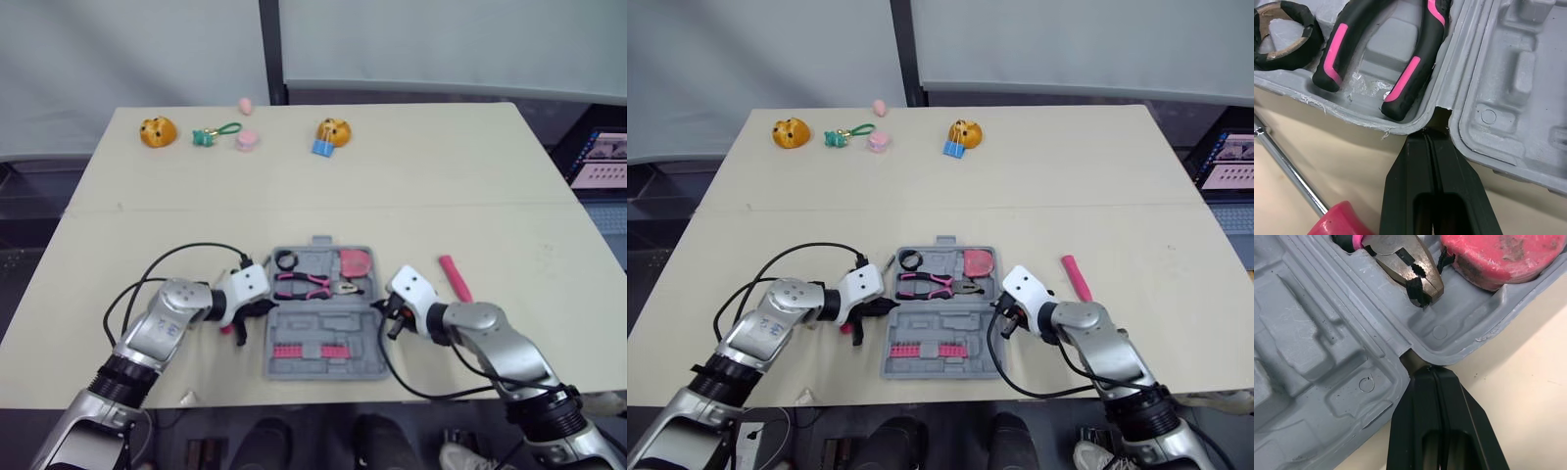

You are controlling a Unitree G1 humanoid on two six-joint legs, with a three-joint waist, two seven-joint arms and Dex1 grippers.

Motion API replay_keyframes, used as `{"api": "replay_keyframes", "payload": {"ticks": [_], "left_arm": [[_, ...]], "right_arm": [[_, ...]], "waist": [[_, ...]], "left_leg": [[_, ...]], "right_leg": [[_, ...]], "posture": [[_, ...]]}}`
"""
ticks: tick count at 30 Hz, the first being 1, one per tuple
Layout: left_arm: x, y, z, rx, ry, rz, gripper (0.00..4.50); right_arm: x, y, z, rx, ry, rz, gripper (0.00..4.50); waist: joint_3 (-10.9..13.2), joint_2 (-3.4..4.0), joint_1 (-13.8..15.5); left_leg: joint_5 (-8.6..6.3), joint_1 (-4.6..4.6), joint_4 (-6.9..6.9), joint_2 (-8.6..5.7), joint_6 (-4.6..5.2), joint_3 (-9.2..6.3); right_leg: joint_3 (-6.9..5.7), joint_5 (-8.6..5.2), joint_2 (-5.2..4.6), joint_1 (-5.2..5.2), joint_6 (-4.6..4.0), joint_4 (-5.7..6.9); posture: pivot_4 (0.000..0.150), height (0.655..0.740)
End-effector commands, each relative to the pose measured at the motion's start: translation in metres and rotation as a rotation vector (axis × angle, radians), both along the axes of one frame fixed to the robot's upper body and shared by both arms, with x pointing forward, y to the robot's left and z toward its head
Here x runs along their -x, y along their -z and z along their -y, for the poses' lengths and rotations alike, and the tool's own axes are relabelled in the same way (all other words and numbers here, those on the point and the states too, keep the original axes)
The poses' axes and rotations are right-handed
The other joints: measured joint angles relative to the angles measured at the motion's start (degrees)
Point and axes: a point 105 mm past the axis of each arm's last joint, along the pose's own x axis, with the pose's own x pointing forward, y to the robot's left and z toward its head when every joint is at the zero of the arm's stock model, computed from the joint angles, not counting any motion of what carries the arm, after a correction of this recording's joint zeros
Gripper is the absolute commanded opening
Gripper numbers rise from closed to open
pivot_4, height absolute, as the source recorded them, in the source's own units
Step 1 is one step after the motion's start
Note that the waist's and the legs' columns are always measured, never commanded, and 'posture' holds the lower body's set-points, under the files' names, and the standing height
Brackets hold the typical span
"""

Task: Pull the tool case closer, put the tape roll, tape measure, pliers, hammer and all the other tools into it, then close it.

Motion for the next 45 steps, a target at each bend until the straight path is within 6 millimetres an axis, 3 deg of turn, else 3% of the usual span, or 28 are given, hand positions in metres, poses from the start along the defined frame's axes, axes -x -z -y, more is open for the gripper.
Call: {"api": "replay_keyframes", "payload": {"ticks": [1,33,45], "left_arm": [[-0.003,-0.007,0.002,0.012,0.001,0.036,0.05],[-0.004,-0.007,0.001,-0.006,-0.002,0.031,0.05],[0.007,-0.030,-0.019,-0.024,-0.038,-0.029,0.05]], "right_arm": [[-0.003,-0.003,-0.001,-0.001,0.012,0.029,0.00],[-0.004,-0.002,0.000,0.005,0.013,0.032,0.00],[0.004,-0.007,0.011,0.022,-0.003,0.023,0.00]], "waist": [[0.0,0.00,0.0],[0.0,0.00,0.0],[0.0,0.00,-0.4]], "left_leg": [[0.00,0.00,0.00,0.00,0.00,0.00],[0.00,0.00,0.00,0.00,0.00,0.00],[0.00,-0.09,-0.04,0.01,0.00,0.00]], "right_leg": [[0.00,0.00,0.00,0.00,0.00,0.00],[0.00,0.00,0.00,0.00,0.00,0.00],[0.00,0.00,0.00,-0.09,0.00,-0.02]], "posture": [[0.150,0.7121],[0.150,0.7121],[0.150,0.7121]]}}
